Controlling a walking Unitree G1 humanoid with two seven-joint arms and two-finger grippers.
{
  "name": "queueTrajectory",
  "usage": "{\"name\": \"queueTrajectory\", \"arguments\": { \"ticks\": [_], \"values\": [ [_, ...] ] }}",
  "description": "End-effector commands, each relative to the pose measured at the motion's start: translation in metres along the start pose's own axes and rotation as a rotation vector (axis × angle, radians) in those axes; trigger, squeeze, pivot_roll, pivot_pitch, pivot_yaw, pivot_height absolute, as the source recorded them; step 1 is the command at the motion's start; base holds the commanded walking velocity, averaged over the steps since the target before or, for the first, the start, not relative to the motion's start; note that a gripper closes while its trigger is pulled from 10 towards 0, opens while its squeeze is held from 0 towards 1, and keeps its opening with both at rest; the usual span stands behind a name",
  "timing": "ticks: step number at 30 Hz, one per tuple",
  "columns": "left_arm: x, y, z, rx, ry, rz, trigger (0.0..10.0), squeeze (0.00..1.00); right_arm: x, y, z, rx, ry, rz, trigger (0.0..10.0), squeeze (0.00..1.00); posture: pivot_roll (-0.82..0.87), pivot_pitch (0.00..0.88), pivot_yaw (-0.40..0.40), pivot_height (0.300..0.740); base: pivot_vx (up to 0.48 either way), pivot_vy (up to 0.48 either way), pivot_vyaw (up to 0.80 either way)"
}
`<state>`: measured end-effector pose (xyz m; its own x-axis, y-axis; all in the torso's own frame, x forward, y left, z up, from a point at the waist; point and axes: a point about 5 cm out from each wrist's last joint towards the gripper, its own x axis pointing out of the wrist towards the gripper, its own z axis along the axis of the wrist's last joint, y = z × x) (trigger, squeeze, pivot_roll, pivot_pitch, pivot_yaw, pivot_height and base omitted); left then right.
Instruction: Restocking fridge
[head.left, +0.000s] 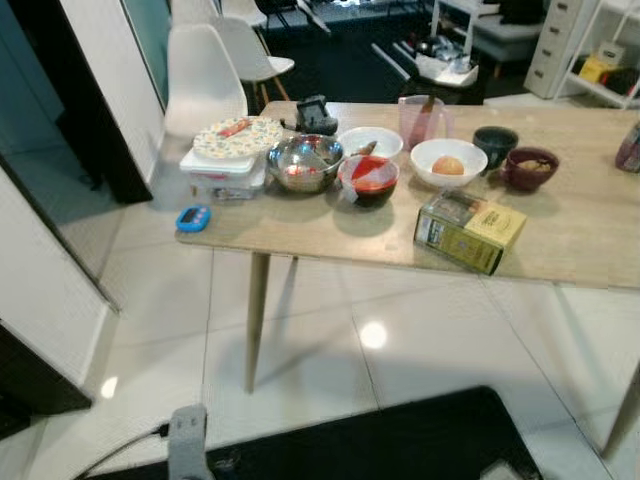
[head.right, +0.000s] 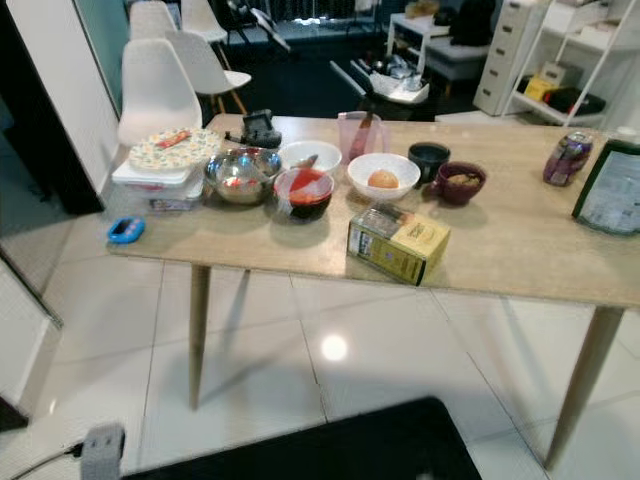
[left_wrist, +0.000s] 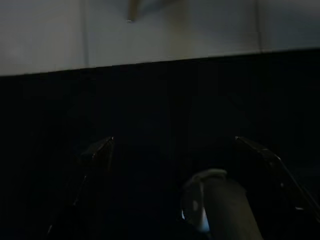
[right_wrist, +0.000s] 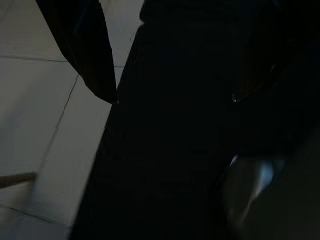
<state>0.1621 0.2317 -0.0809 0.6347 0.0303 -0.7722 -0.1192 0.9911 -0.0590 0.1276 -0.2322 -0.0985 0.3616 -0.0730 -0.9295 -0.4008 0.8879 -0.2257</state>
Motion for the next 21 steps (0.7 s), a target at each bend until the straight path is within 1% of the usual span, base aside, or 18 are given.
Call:
{"name": "queueTrajectory", "arguments": {
  "ticks": [1,2,3,4,5,6,7,8,9,10,11,12,13,14,15,16,18,21],
  "values": [
    [-0.001,0.002,-0.003,-0.011,-0.009,0.007,10.0,0.00,0.000,0.005,-0.003,-0.007,0.015,0.020,10.0,0.00,-0.03,0.046,-0.022,0.740,0.000,0.000,0.00],
    [-0.003,0.003,-0.007,-0.011,0.003,0.012,10.0,0.00,0.000,0.005,-0.002,-0.013,0.017,0.018,10.0,0.00,-0.03,0.059,-0.021,0.740,0.000,0.000,0.00],
    [-0.005,0.003,-0.015,0.008,0.028,0.015,10.0,0.00,0.000,0.006,-0.002,-0.018,0.015,0.013,10.0,0.00,-0.04,0.054,-0.021,0.740,0.000,0.000,0.00],
    [-0.005,0.003,-0.015,0.008,0.028,0.015,10.0,0.00,0.000,0.006,-0.002,-0.018,0.015,0.013,10.0,0.00,-0.04,0.054,-0.021,0.740,0.000,0.000,0.00],
    [-0.008,0.005,-0.022,0.023,0.052,0.018,10.0,0.00,0.001,0.007,0.001,-0.018,0.010,0.012,10.0,0.00,-0.07,0.029,-0.022,0.740,0.000,0.000,0.00],
    [-0.016,0.015,-0.041,0.007,0.110,0.083,10.0,0.00,0.001,0.011,0.002,-0.017,0.003,0.023,10.0,0.00,-0.10,0.046,-0.007,0.740,0.000,0.000,0.00],
    [-0.016,0.015,-0.041,0.007,0.110,0.083,10.0,0.00,0.001,0.011,0.002,-0.017,0.003,0.023,10.0,0.00,-0.10,0.046,-0.007,0.740,0.000,0.000,0.00],
    [-0.019,0.018,-0.046,-0.031,0.117,0.109,10.0,0.00,0.001,0.012,0.003,-0.021,-0.001,0.037,10.0,0.00,-0.10,0.022,0.005,0.740,0.000,0.000,0.00],
    [-0.020,0.020,-0.049,-0.067,0.117,0.125,10.0,0.00,0.001,0.011,0.002,-0.015,-0.005,0.044,10.0,0.00,-0.08,0.057,0.018,0.740,0.000,0.000,0.00],
    [-0.021,0.019,-0.052,-0.068,0.128,0.130,10.0,0.00,0.001,0.011,-0.002,-0.018,0.006,0.043,10.0,0.00,-0.07,0.061,0.016,0.740,0.000,0.000,0.00],
    [-0.021,0.019,-0.052,-0.068,0.128,0.130,10.0,0.00,0.001,0.011,-0.002,-0.018,0.006,0.043,10.0,0.00,-0.07,0.061,0.016,0.740,0.000,0.000,0.00],
    [-0.022,0.017,-0.055,-0.061,0.137,0.136,10.0,0.00,0.000,0.010,-0.011,-0.016,0.038,0.037,10.0,0.00,-0.06,0.047,0.009,0.740,0.000,0.000,0.00],
    [-0.022,0.017,-0.055,-0.061,0.137,0.136,10.0,0.00,0.000,0.010,-0.011,-0.016,0.038,0.037,10.0,0.00,-0.06,0.047,0.009,0.740,0.000,0.000,0.00],
    [-0.022,0.016,-0.056,-0.058,0.141,0.142,10.0,0.00,-0.001,0.009,-0.018,-0.006,0.063,0.033,10.0,0.00,-0.06,0.033,0.014,0.740,0.000,0.000,0.00],
    [-0.021,0.015,-0.053,-0.026,0.142,0.128,10.0,0.00,-0.002,0.010,-0.023,-0.004,0.081,0.038,10.0,0.00,-0.05,0.045,0.011,0.740,0.000,0.000,0.00],
    [-0.021,0.015,-0.053,-0.026,0.142,0.128,10.0,0.00,-0.002,0.010,-0.023,-0.004,0.081,0.038,10.0,0.00,-0.05,0.045,0.011,0.740,0.000,0.000,0.00],
    [-0.018,0.013,-0.050,0.069,0.150,0.089,10.0,0.00,-0.002,0.015,-0.027,-0.039,0.101,0.044,10.0,0.00,-0.05,0.038,0.010,0.740,0.000,0.000,0.00],
    [-0.017,0.012,-0.047,0.088,0.146,0.065,10.0,0.00,-0.002,0.019,-0.024,-0.017,0.086,0.054,10.0,0.00,-0.04,0.026,0.004,0.740,0.000,0.000,0.00]
  ]
}}
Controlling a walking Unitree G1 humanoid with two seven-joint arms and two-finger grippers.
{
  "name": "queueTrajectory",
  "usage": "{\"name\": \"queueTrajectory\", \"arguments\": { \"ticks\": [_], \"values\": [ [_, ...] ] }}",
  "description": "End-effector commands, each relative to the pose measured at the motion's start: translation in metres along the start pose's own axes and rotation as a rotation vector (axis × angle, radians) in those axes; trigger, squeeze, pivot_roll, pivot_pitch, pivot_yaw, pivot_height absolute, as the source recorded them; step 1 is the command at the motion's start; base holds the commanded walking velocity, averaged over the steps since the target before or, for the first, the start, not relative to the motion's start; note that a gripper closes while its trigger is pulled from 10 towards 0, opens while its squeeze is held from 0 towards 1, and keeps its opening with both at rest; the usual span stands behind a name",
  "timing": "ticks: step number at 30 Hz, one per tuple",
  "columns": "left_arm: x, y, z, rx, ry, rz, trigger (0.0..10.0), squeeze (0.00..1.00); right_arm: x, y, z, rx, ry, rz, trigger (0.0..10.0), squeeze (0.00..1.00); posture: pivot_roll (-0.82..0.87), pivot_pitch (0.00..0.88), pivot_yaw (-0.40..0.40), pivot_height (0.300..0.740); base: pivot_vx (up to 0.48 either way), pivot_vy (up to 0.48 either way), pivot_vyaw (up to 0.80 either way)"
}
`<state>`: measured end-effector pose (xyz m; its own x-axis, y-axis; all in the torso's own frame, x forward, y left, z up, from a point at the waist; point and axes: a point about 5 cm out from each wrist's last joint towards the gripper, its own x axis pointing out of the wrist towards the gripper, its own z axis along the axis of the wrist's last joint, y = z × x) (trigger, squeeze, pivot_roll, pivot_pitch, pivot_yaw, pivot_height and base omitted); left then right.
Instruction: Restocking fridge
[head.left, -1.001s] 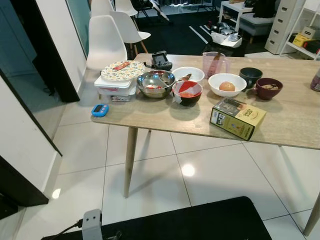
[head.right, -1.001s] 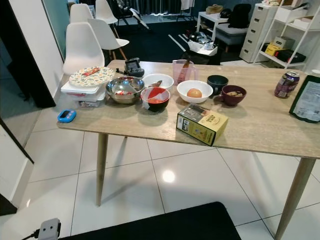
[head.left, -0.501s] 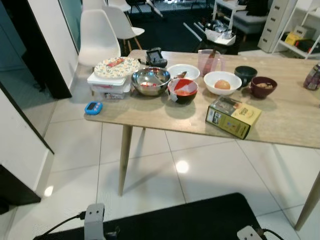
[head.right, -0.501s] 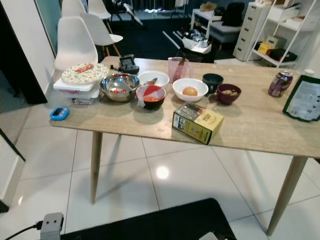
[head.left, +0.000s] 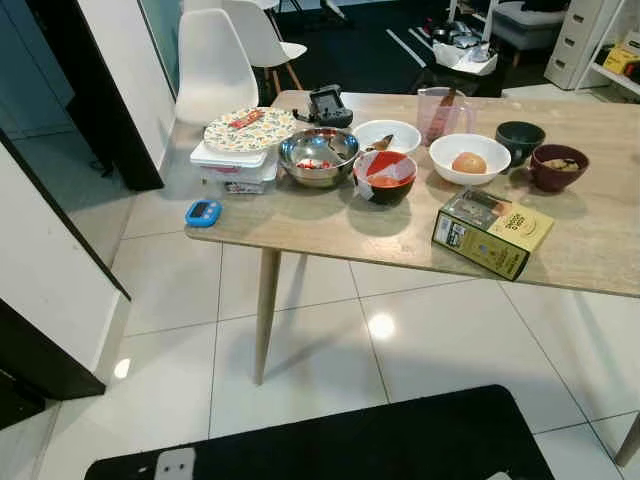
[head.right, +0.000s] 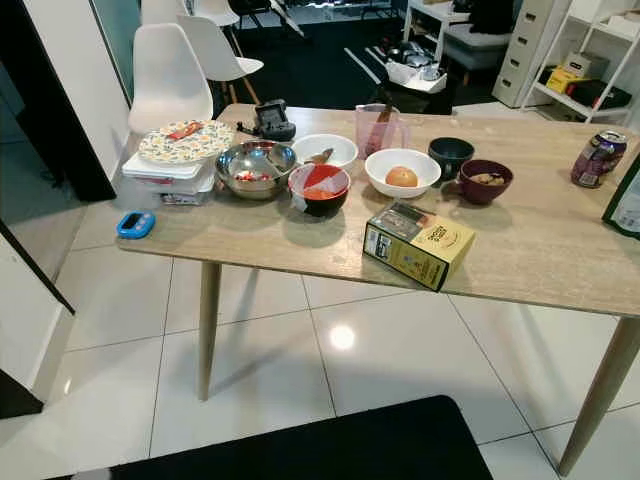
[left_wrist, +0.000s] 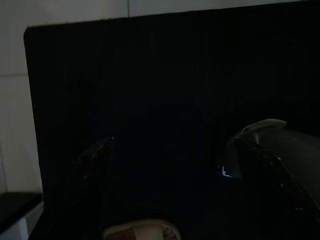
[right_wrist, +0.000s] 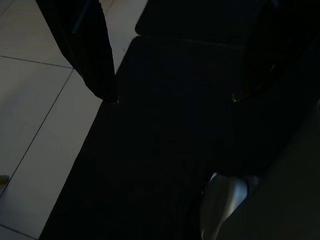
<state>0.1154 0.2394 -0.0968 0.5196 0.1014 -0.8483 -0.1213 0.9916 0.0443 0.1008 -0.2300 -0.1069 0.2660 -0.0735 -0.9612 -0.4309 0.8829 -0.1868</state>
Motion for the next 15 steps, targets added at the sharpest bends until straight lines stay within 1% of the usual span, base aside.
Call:
{"name": "queueTrajectory", "arguments": {
  "ticks": [1,4,6,9,11,14,15],
  "values": [
    [0.002,-0.004,0.007,0.011,-0.006,-0.062,10.0,0.00,0.001,0.009,0.005,-0.026,-0.017,0.024,10.0,0.00,-0.03,0.018,0.010,0.740,0.000,0.000,0.00],
    [0.003,-0.006,0.008,0.010,-0.005,-0.080,10.0,0.00,0.001,0.010,0.006,-0.019,-0.017,0.026,10.0,0.00,-0.02,0.014,0.009,0.740,0.000,0.000,0.00],
    [0.004,-0.010,0.008,0.041,0.016,-0.107,10.0,0.00,0.002,0.009,0.008,-0.003,-0.020,0.025,10.0,0.00,-0.02,0.000,-0.008,0.740,0.000,0.000,0.00],
    [0.004,-0.011,0.006,0.039,0.038,-0.101,10.0,0.00,0.002,0.008,0.019,-0.033,-0.045,0.025,10.0,0.00,-0.02,0.000,-0.009,0.740,0.000,0.000,0.00],
    [0.003,-0.014,0.000,0.051,0.067,-0.100,10.0,0.00,0.002,0.004,0.024,-0.011,-0.058,0.009,10.0,0.00,-0.03,0.000,-0.009,0.740,0.000,-0.480,0.00],
    [0.002,-0.015,-0.010,0.127,0.115,-0.079,10.0,0.00,0.002,0.000,0.027,-0.010,-0.059,-0.003,10.0,0.00,-0.03,0.000,-0.015,0.740,0.000,-0.480,0.00],
    [0.001,-0.015,-0.011,0.141,0.118,-0.071,10.0,0.00,0.001,-0.001,0.027,-0.015,-0.057,-0.007,10.0,0.00,-0.03,0.000,-0.018,0.740,0.000,0.000,0.00]
  ]
}}
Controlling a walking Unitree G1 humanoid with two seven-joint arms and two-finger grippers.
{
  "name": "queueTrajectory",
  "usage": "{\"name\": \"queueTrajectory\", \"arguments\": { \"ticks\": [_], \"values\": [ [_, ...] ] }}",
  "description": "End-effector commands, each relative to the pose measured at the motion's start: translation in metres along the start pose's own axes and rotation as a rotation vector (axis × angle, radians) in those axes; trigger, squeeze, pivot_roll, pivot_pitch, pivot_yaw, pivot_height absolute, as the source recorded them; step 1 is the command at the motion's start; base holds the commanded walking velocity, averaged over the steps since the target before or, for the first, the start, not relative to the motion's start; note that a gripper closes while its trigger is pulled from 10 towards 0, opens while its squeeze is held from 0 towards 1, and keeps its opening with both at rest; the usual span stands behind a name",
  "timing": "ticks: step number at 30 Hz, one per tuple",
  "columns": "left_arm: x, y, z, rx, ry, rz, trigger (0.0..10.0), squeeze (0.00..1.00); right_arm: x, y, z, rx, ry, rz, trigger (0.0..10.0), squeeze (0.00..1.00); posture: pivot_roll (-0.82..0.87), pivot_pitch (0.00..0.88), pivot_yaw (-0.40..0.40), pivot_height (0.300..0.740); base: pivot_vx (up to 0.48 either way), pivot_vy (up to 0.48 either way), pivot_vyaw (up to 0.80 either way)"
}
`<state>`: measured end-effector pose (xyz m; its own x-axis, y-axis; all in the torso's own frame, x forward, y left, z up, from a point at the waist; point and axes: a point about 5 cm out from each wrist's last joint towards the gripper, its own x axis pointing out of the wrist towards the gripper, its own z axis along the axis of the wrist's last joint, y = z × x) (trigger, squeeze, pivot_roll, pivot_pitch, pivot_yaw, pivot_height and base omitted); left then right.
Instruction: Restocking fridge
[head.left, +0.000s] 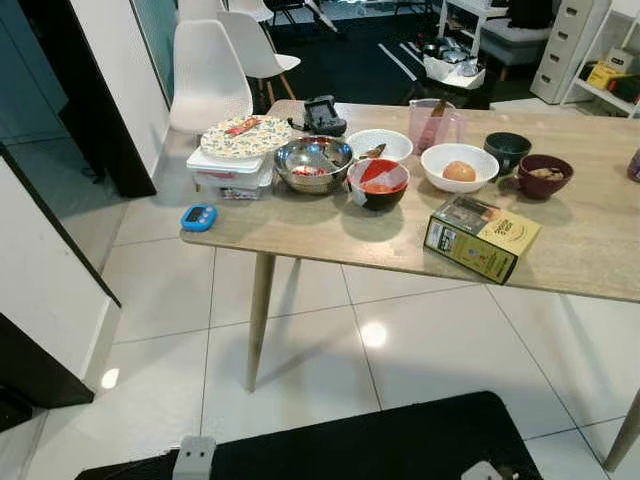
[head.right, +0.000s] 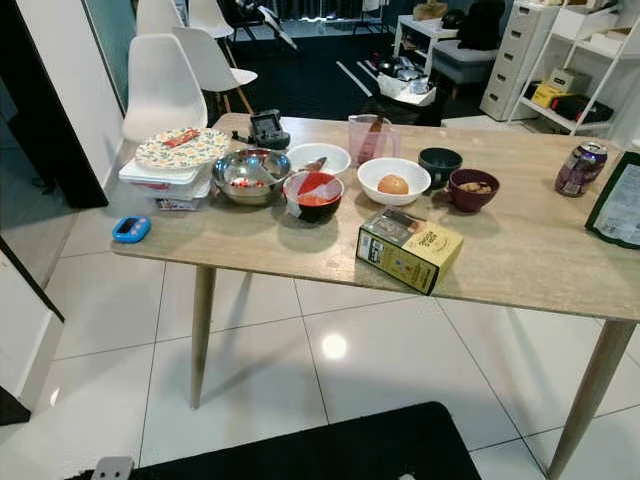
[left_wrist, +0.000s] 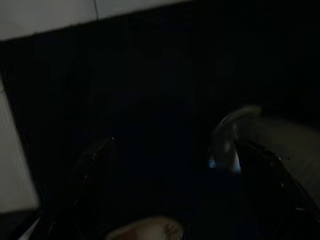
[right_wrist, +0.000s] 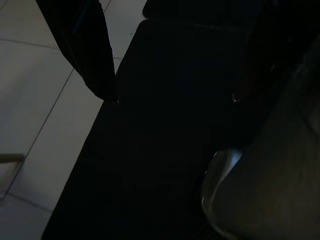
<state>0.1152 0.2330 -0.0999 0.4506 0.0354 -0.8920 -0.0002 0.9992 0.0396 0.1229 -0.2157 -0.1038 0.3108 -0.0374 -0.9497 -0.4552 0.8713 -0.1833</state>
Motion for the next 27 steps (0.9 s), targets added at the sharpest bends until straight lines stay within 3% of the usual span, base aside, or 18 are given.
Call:
{"name": "queueTrajectory", "arguments": {
  "ticks": [1,9,16,27],
  "values": [
    [0.001,-0.010,-0.008,0.037,0.035,-0.008,10.0,0.00,0.000,-0.004,0.000,0.010,0.001,-0.017,10.0,0.00,-0.03,0.000,-0.018,0.740,0.000,0.000,0.00],
    [0.002,-0.018,-0.008,0.043,0.032,-0.030,10.0,0.00,-0.003,-0.012,-0.012,-0.024,0.040,-0.041,10.0,0.00,-0.03,0.000,-0.020,0.740,0.000,0.000,0.00],
    [0.003,-0.025,-0.008,0.201,0.054,-0.078,10.0,0.00,-0.004,-0.011,-0.021,-0.004,0.063,-0.046,10.0,0.00,-0.03,0.000,-0.012,0.740,0.000,0.000,0.00],
    [0.003,-0.030,-0.015,0.326,0.113,-0.085,10.0,0.00,-0.003,-0.006,-0.023,-0.004,0.074,-0.034,10.0,0.00,-0.03,0.000,-0.013,0.740,0.000,0.000,0.00]
  ]
}}
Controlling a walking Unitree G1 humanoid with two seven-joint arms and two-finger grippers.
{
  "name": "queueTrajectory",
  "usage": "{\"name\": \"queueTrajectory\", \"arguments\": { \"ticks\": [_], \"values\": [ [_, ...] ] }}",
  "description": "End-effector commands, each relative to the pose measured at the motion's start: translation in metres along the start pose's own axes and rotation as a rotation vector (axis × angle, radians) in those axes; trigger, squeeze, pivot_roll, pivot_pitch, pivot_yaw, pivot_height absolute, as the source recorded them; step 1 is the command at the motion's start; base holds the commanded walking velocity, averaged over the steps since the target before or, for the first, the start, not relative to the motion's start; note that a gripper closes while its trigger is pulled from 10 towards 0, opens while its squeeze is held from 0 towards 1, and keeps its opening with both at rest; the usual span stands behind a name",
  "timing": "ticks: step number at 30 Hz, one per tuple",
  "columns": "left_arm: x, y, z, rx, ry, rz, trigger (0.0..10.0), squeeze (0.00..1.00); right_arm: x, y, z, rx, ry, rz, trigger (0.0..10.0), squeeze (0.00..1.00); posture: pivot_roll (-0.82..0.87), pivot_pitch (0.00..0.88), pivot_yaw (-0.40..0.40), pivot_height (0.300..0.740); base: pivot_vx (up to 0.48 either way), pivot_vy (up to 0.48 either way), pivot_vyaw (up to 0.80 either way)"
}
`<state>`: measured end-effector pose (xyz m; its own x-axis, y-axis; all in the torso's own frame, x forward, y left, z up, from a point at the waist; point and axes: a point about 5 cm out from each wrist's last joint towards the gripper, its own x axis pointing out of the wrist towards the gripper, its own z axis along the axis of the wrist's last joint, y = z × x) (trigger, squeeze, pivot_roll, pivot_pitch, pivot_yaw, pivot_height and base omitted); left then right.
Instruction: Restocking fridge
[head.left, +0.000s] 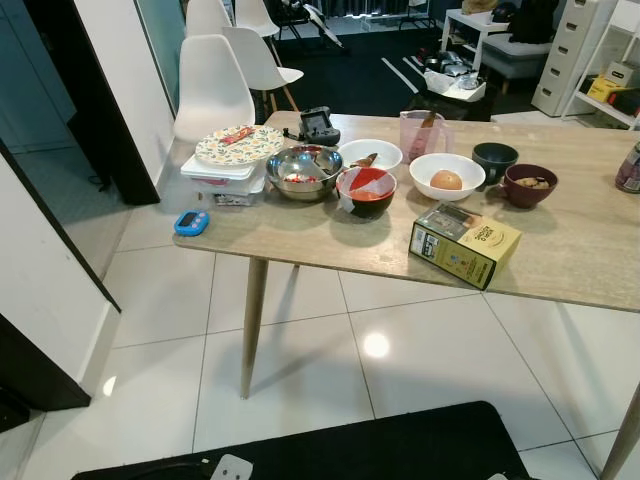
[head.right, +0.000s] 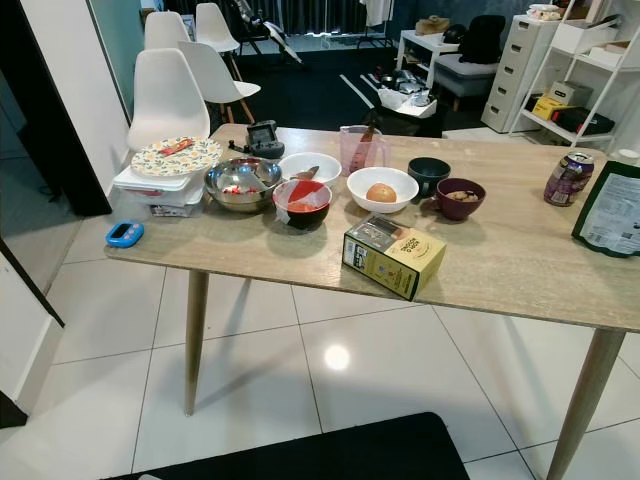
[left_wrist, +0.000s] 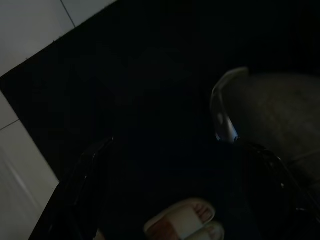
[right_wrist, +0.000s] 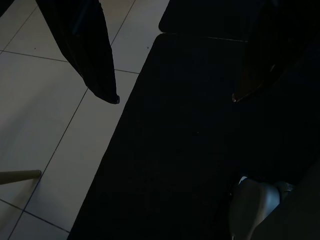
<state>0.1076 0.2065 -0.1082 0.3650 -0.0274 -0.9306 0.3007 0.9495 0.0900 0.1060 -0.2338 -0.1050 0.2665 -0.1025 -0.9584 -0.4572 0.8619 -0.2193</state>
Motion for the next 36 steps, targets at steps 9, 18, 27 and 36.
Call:
{"name": "queueTrajectory", "arguments": {
  "ticks": [9,18,27,36],
  "values": [
    [0.000,-0.002,-0.005,0.094,0.052,0.001,10.0,0.00,0.000,-0.006,0.000,-0.016,0.010,-0.011,10.0,0.00,-0.03,0.000,-0.030,0.740,0.000,0.000,0.00],
    [0.000,-0.002,-0.007,0.101,0.064,0.009,10.0,0.00,-0.001,-0.010,0.002,-0.021,0.008,-0.019,10.0,0.00,-0.02,0.000,-0.042,0.740,0.000,0.000,0.00],
    [0.001,-0.005,-0.004,0.098,0.060,0.006,10.0,0.00,-0.001,-0.009,0.005,-0.018,0.006,-0.013,10.0,0.00,-0.01,0.000,-0.049,0.740,0.000,0.000,0.00],
    [0.002,-0.007,-0.001,0.082,0.047,-0.002,10.0,0.00,0.000,-0.009,0.008,-0.009,0.000,-0.014,10.0,0.00,-0.01,0.000,-0.048,0.740,0.000,0.000,0.00]
  ]
}}
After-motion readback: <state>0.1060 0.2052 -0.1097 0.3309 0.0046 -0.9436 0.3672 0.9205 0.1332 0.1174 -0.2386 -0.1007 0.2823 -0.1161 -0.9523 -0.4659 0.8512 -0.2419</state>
